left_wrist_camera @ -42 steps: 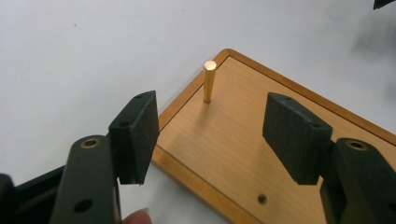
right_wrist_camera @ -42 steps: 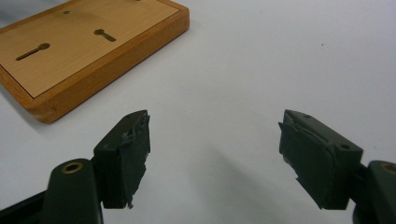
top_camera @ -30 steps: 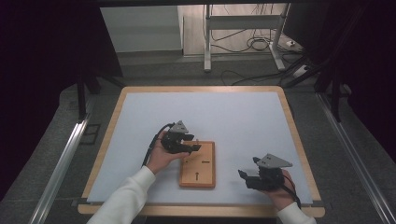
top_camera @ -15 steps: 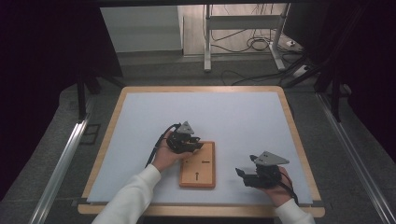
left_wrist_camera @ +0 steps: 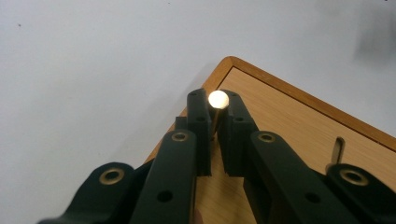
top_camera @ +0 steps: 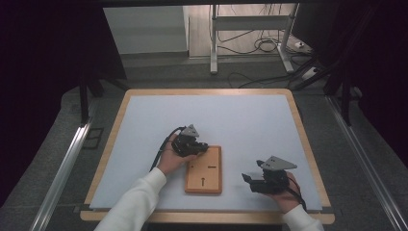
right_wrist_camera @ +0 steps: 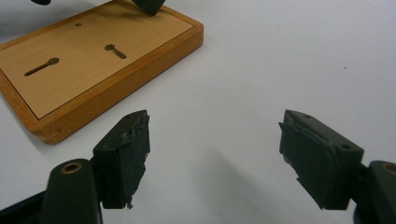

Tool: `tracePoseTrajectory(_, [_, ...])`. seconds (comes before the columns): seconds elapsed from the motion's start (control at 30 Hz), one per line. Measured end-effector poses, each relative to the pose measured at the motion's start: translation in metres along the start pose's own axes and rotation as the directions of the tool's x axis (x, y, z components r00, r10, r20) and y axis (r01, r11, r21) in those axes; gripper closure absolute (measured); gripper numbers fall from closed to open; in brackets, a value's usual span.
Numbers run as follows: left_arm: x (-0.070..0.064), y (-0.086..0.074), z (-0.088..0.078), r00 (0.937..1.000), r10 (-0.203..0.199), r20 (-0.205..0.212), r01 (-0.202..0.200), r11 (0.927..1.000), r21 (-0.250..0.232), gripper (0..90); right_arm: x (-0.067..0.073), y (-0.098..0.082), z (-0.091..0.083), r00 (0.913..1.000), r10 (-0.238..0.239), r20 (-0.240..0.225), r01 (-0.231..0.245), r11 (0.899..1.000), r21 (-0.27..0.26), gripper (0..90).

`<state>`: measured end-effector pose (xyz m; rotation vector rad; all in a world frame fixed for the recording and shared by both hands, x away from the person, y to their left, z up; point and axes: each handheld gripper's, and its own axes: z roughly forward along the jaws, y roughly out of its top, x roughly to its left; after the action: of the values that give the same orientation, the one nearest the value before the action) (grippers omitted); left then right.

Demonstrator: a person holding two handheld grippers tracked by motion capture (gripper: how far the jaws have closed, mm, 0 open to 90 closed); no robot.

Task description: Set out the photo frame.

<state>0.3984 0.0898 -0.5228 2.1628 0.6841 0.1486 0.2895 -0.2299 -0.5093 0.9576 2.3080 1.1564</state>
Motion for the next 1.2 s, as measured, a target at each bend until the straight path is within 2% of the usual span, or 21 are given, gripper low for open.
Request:
tracePoseTrajectory(0.23, [0.004, 0.003, 0.000, 0.9993, -0.021, 0.031, 0.020, 0.9996, 0.020, 84.3, 0.002, 0.001, 0.000, 1.0000, 0.001, -0.008, -0.001, 1.000, -0.003, 24.8])
tracePoseTrajectory(0.37, [0.006, 0.003, 0.000, 0.9982, -0.038, 0.047, 0.036, 0.9989, 0.028, 84.1, 0.005, 0.003, -0.001, 0.9994, -0.010, -0.034, 0.009, 1.000, -0.028, 24.8])
tracePoseTrajectory(0.53, [0.010, 0.005, 0.000, 0.9958, -0.050, 0.076, 0.047, 0.9981, 0.040, 83.7, 0.018, 0.009, -0.001, 0.9963, -0.058, -0.063, 0.055, 0.997, -0.048, 21.3])
tracePoseTrajectory(0.7, [0.015, 0.006, 0.000, 0.9928, -0.058, 0.105, 0.054, 0.9975, 0.046, 83.6, 0.038, 0.015, 0.003, 0.9911, -0.121, -0.055, 0.118, 0.992, -0.053, 17.0])
tracePoseTrajectory(0.83, [0.018, 0.008, 0.000, 0.9901, -0.071, 0.122, 0.063, 0.9960, 0.063, 83.3, 0.058, 0.021, 0.007, 0.9769, -0.208, -0.048, 0.206, 0.978, -0.038, 14.1])
tracePoseTrajectory(0.93, [0.020, 0.008, 0.001, 0.9867, -0.090, 0.136, 0.081, 0.9945, 0.065, 83.3, 0.070, 0.023, 0.011, 0.9684, -0.245, -0.045, 0.244, 0.969, -0.028, 12.6])
tracePoseTrajectory(1.13, [0.024, 0.011, 0.001, 0.9827, -0.102, 0.155, 0.090, 0.9926, 0.082, 83.4, 0.091, 0.025, 0.024, 0.9417, -0.335, -0.034, 0.335, 0.942, 0.011, 9.5])
tracePoseTrajectory(1.2, [0.026, 0.011, 0.001, 0.9799, -0.111, 0.166, 0.098, 0.9914, 0.087, 83.4, 0.097, 0.024, 0.029, 0.9284, -0.371, -0.020, 0.372, 0.928, 0.024, 8.9])
